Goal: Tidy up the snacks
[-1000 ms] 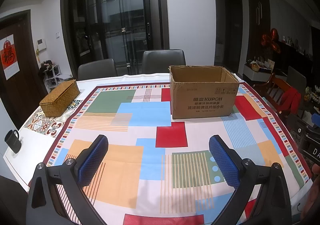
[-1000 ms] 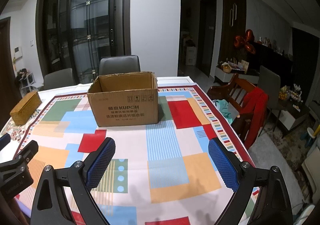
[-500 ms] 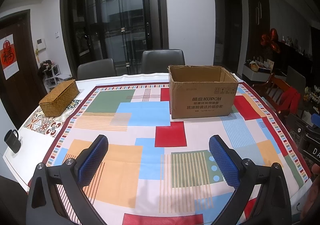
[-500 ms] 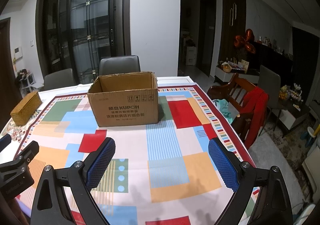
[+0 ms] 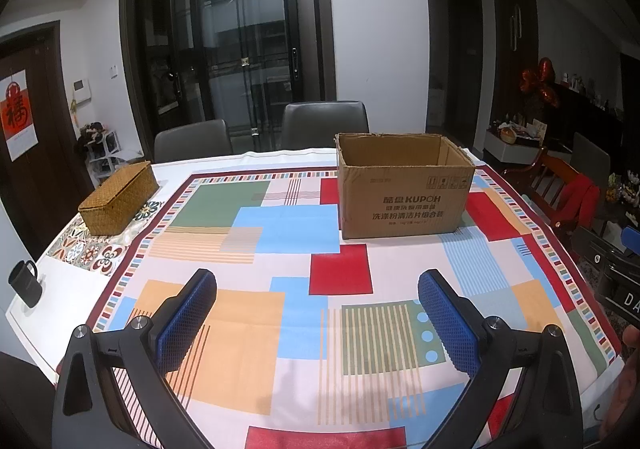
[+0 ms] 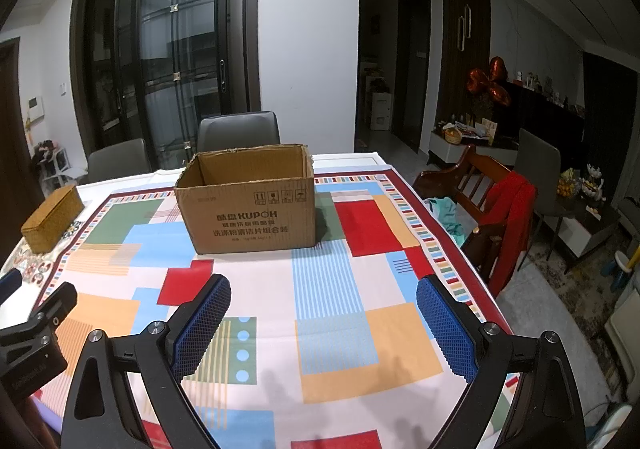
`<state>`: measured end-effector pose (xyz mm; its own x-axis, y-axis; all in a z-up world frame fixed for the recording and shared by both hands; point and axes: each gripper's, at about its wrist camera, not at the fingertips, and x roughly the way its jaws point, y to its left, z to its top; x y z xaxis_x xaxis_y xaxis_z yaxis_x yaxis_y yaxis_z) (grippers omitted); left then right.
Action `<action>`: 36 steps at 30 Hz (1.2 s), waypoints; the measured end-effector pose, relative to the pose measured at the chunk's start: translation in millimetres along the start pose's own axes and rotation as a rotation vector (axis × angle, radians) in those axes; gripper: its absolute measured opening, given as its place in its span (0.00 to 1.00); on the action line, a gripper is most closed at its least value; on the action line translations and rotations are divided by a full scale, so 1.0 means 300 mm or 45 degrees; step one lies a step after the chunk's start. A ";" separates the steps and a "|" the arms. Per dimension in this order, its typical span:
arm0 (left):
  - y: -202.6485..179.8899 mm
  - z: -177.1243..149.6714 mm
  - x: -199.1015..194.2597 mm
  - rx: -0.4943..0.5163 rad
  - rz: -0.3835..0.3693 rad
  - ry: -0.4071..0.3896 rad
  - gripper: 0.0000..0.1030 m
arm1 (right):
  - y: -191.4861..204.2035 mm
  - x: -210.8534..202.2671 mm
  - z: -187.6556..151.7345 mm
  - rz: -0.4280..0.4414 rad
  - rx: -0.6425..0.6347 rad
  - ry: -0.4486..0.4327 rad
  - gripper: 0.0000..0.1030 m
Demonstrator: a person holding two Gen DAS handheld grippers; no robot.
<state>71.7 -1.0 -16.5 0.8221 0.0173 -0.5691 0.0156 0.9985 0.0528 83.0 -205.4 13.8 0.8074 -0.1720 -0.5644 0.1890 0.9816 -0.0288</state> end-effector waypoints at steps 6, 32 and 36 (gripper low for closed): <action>-0.007 0.006 0.003 -0.001 -0.005 0.002 1.00 | -0.001 0.000 0.000 0.000 -0.001 0.000 0.92; -0.012 0.018 -0.002 0.001 -0.005 -0.005 1.00 | -0.004 -0.005 0.005 -0.001 0.001 -0.003 0.92; -0.011 0.017 -0.002 -0.001 -0.007 -0.007 1.00 | -0.006 -0.005 0.007 -0.003 0.003 -0.001 0.92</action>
<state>74.2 -4.5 -12.0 0.8250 0.0112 -0.5651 0.0199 0.9986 0.0488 82.5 -207.0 16.5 0.8076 -0.1740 -0.5635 0.1918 0.9810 -0.0281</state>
